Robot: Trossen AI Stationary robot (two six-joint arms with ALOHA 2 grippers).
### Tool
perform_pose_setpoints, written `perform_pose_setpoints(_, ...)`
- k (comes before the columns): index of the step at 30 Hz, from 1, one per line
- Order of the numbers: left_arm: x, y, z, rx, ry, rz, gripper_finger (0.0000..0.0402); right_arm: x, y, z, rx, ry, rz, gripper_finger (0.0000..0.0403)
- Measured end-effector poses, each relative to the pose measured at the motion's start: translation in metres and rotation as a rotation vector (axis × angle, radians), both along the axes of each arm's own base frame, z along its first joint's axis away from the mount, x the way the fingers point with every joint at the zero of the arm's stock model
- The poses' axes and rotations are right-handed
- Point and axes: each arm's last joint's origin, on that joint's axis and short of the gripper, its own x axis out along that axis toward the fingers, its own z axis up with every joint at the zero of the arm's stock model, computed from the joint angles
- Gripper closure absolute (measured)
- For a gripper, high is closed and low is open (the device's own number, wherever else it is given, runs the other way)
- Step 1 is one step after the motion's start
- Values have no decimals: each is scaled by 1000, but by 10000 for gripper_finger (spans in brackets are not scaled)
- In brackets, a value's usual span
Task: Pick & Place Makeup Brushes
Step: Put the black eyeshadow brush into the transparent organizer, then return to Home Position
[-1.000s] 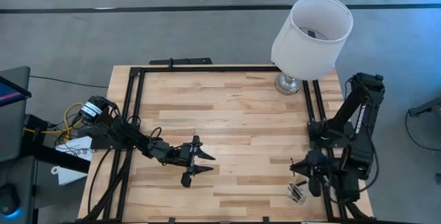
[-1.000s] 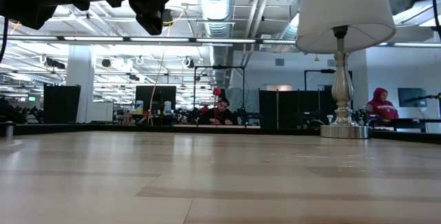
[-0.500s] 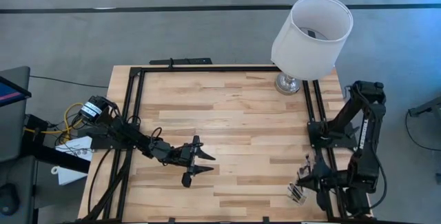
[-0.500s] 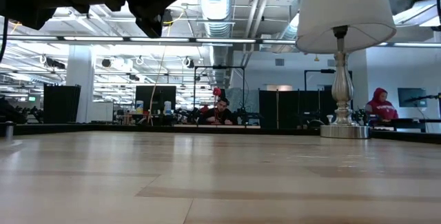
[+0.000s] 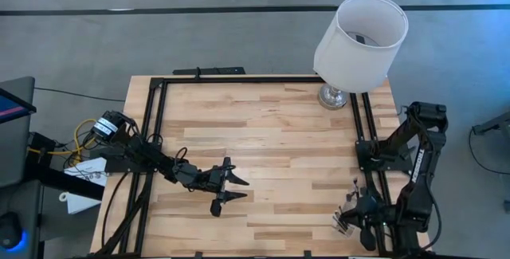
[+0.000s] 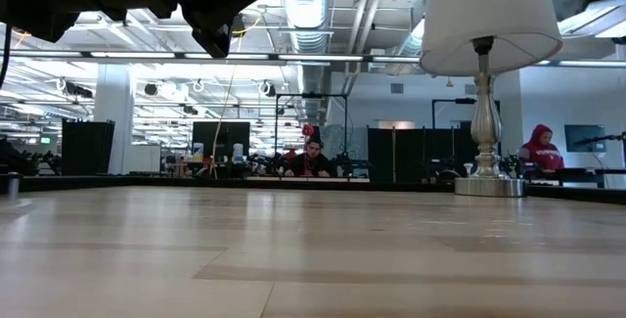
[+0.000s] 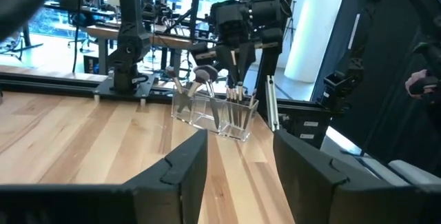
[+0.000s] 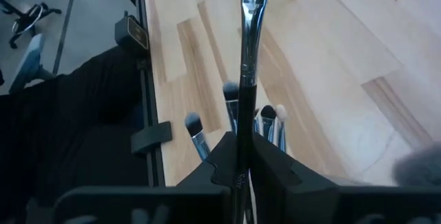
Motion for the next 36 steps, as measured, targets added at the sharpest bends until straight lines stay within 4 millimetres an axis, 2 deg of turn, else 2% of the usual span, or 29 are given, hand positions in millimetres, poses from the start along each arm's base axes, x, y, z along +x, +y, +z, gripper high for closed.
perform_pose_setpoints(11,0,0,-1,5,6,0,239,0,8,-13,43,56,-35,358)
perform_pose_setpoints(26,0,0,-5,32,48,1,239,4,11,-14,84,49,-54,324)
perform_pose_setpoints(30,0,0,-5,32,48,1,239,4,8,-5,93,6,-49,320)
perform_pose_setpoints(36,1,2,-5,28,48,10,239,5,-3,20,9,-149,20,320)
